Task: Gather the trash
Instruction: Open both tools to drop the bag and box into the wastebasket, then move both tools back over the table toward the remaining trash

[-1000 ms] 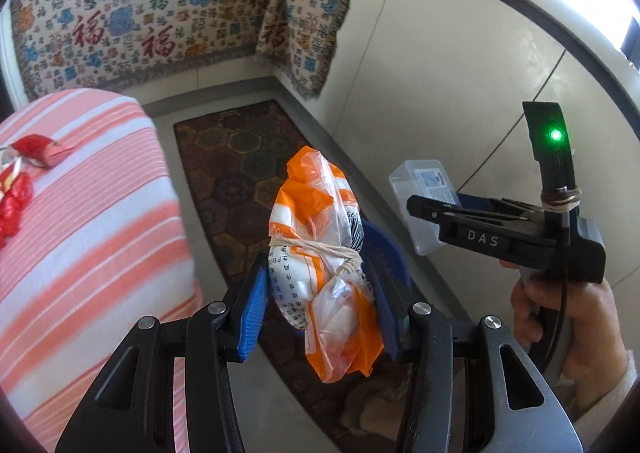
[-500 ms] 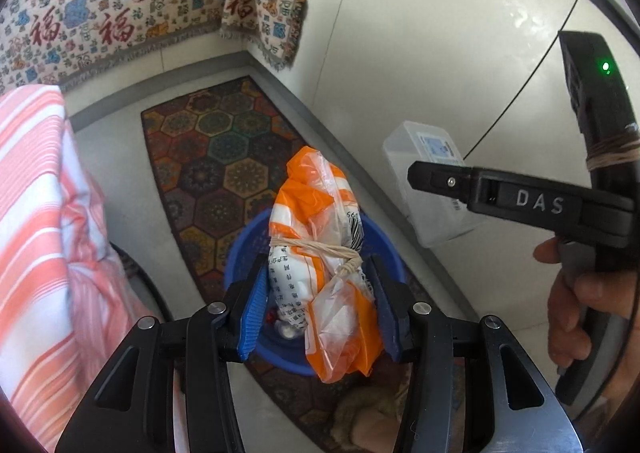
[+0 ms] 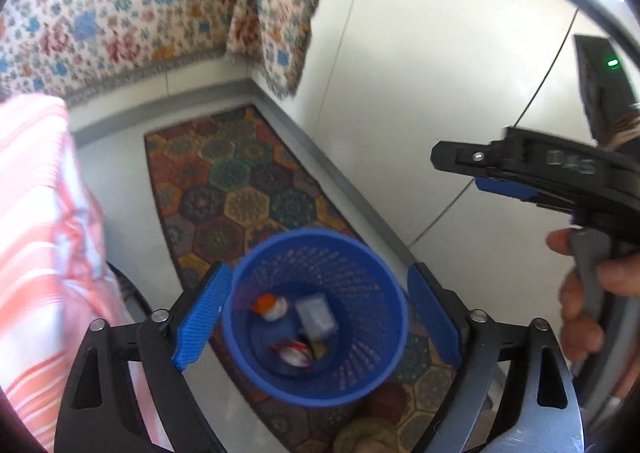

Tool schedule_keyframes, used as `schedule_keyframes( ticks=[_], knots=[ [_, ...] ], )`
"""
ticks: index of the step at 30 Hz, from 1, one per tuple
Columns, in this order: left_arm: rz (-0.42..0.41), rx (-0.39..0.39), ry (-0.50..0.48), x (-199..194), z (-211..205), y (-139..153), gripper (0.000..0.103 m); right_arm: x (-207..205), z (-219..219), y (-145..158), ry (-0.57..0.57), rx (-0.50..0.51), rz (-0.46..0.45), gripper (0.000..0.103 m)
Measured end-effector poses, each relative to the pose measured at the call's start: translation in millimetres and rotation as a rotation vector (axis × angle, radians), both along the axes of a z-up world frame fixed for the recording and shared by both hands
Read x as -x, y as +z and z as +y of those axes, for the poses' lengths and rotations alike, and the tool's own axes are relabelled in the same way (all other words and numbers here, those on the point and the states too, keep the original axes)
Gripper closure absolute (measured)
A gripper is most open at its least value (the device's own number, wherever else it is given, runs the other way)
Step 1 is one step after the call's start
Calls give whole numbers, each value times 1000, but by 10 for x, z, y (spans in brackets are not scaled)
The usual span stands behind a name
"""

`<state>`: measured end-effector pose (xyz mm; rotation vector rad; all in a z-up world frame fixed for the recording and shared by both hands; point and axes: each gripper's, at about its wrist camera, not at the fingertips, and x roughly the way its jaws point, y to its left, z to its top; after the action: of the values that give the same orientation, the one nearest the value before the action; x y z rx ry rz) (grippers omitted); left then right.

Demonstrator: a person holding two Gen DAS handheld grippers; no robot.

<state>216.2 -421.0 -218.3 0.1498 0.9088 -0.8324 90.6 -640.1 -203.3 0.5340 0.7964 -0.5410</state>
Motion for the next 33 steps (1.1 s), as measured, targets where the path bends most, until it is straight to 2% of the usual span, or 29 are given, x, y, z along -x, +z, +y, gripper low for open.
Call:
schedule_keyframes(
  ticks=[4, 8, 12, 16, 19, 24, 28, 33],
  knots=[
    [-90, 27, 33, 174, 350, 320, 5, -22, 128, 219, 1, 102, -43, 26],
    [-39, 44, 67, 265, 751, 434, 5, -76, 263, 417, 2, 174, -83, 26],
    [17, 34, 58, 343, 1132, 494, 5, -173, 470, 557, 27, 215, -127, 26],
    [-54, -29, 99, 420, 1539, 538, 1, -352, 824, 629, 88, 266, -139, 26],
    [-91, -61, 161, 426, 1893, 550, 0, -530, 1191, 642, 163, 295, -138, 26],
    [-36, -32, 247, 307, 2522, 509, 1, -777, 1898, 624, 293, 335, -144, 26],
    [5, -19, 369, 180, 3064, 452, 1, -957, 2556, 534, 433, 301, -160, 26],
    [-4, -29, 495, 41, 3652, 448, 1, -1132, 3365, 328, 647, 318, -128, 26]
  ],
)
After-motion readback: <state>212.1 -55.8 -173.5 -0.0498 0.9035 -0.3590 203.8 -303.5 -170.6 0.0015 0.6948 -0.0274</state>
